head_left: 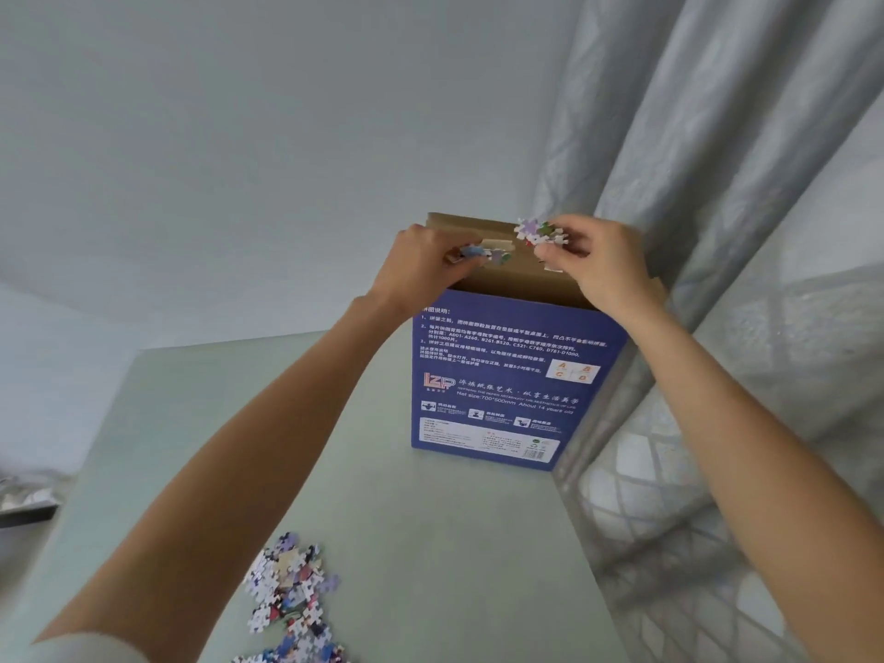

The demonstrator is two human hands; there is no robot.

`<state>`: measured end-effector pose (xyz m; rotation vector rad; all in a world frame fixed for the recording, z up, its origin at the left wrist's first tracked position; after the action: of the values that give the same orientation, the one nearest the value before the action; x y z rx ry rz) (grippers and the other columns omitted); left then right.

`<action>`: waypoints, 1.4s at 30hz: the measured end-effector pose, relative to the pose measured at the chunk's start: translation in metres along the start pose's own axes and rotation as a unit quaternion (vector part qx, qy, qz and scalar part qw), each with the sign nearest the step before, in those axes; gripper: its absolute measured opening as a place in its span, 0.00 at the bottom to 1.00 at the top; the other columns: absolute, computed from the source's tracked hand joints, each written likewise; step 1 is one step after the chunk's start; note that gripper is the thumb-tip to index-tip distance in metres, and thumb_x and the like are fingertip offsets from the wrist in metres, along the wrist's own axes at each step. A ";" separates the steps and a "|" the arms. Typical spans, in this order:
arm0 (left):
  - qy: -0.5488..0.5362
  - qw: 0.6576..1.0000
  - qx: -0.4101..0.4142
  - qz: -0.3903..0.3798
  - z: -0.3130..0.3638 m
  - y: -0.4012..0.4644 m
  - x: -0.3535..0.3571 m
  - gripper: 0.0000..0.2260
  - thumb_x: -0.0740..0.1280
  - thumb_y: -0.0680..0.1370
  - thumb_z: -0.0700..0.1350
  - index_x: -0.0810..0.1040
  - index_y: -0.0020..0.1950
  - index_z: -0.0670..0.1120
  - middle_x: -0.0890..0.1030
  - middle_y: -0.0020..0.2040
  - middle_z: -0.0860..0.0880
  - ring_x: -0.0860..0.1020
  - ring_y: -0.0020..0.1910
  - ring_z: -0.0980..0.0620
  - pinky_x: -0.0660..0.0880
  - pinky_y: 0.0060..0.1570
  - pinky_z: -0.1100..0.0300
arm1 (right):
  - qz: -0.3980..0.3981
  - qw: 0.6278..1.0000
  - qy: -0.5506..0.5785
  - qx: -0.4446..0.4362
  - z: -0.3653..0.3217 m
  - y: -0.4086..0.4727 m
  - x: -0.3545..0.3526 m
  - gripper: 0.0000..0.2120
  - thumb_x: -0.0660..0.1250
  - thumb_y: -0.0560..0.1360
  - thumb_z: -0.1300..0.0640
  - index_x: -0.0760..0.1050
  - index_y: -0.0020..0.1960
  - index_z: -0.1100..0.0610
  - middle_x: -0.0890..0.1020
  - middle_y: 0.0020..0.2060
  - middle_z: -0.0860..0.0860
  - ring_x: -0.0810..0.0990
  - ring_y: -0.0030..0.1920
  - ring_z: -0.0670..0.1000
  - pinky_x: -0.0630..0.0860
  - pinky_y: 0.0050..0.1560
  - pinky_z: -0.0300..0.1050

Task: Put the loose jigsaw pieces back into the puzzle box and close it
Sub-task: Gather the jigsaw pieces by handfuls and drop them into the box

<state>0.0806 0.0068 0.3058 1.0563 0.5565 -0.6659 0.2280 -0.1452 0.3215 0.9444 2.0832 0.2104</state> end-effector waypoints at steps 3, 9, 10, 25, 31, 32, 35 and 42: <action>0.045 0.997 0.016 -0.061 -0.003 0.014 0.011 0.08 0.68 0.75 0.47 0.80 0.48 0.42 0.82 0.39 0.45 0.76 0.35 0.46 0.70 0.36 0.61 | -0.015 0.997 -0.067 -0.030 0.004 0.002 0.001 0.15 0.72 0.72 0.57 0.79 0.57 0.58 0.83 0.44 0.51 0.81 0.41 0.48 0.78 0.47 0.42; 0.118 0.983 0.016 -0.137 -0.005 0.020 0.020 0.17 0.65 0.77 0.49 0.69 0.65 0.49 0.82 0.52 0.45 0.79 0.47 0.42 0.74 0.45 0.53 | -0.054 0.984 -0.159 -0.059 0.020 0.003 0.006 0.16 0.71 0.72 0.54 0.78 0.59 0.55 0.83 0.49 0.55 0.81 0.44 0.52 0.76 0.45 0.43; 0.136 0.980 0.019 -0.145 -0.007 0.020 0.022 0.18 0.65 0.77 0.49 0.67 0.66 0.50 0.82 0.52 0.45 0.79 0.46 0.42 0.74 0.44 0.52 | -0.058 0.982 -0.168 -0.062 0.021 0.004 0.007 0.16 0.71 0.72 0.54 0.77 0.59 0.55 0.83 0.49 0.55 0.81 0.45 0.52 0.76 0.46 0.44; 0.131 0.972 0.185 0.067 -0.004 -0.006 0.018 0.07 0.64 0.77 0.47 0.80 0.42 0.48 0.81 0.34 0.54 0.78 0.33 0.52 0.73 0.26 0.58 | 0.033 0.950 -0.236 -0.200 0.003 -0.011 0.021 0.06 0.65 0.77 0.56 0.79 0.50 0.55 0.83 0.42 0.48 0.81 0.38 0.49 0.79 0.35 0.48; 0.058 0.984 0.083 0.146 -0.002 -0.099 -0.001 0.06 0.66 0.76 0.47 0.80 0.44 0.46 0.83 0.37 0.52 0.80 0.35 0.53 0.75 0.32 0.61 | 0.103 0.940 -0.158 -0.284 -0.020 -0.089 0.074 0.08 0.63 0.78 0.59 0.80 0.51 0.58 0.84 0.42 0.50 0.82 0.40 0.49 0.79 0.38 0.43; 0.051 0.991 0.031 0.123 -0.005 -0.122 -0.002 0.09 0.63 0.77 0.49 0.81 0.45 0.46 0.83 0.38 0.54 0.80 0.36 0.54 0.75 0.33 0.62 | 0.074 0.947 -0.146 -0.275 -0.020 -0.105 0.090 0.09 0.63 0.78 0.57 0.80 0.51 0.58 0.84 0.42 0.50 0.82 0.40 0.49 0.79 0.37 0.43; 0.031 0.984 -0.178 0.006 -0.022 -0.193 0.001 0.10 0.62 0.75 0.52 0.81 0.50 0.53 0.82 0.40 0.57 0.80 0.41 0.56 0.77 0.40 0.59 | -0.039 0.966 -0.122 -0.226 -0.015 -0.155 0.141 0.09 0.61 0.78 0.56 0.79 0.53 0.56 0.84 0.42 0.49 0.82 0.41 0.50 0.79 0.36 0.43; 0.045 0.880 -0.443 -0.165 -0.061 -0.352 -0.006 0.16 0.67 0.74 0.52 0.74 0.62 0.55 0.80 0.55 0.55 0.78 0.52 0.54 0.74 0.49 0.60 | -0.407 0.908 -0.096 -0.026 -0.001 -0.254 0.237 0.30 0.63 0.75 0.57 0.55 0.74 0.49 0.74 0.60 0.53 0.73 0.60 0.55 0.73 0.55 0.48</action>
<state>-0.1861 -0.0543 0.0756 0.1219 1.0118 -0.5575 -0.0037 -0.1610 0.0635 0.0019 2.0888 -0.2563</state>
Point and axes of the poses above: each hand's wrist, its own y-axis towards the middle knuckle, its own x-axis out of the palm, z = x × y, the point moved 2 cm from there along y, towards the middle knuckle
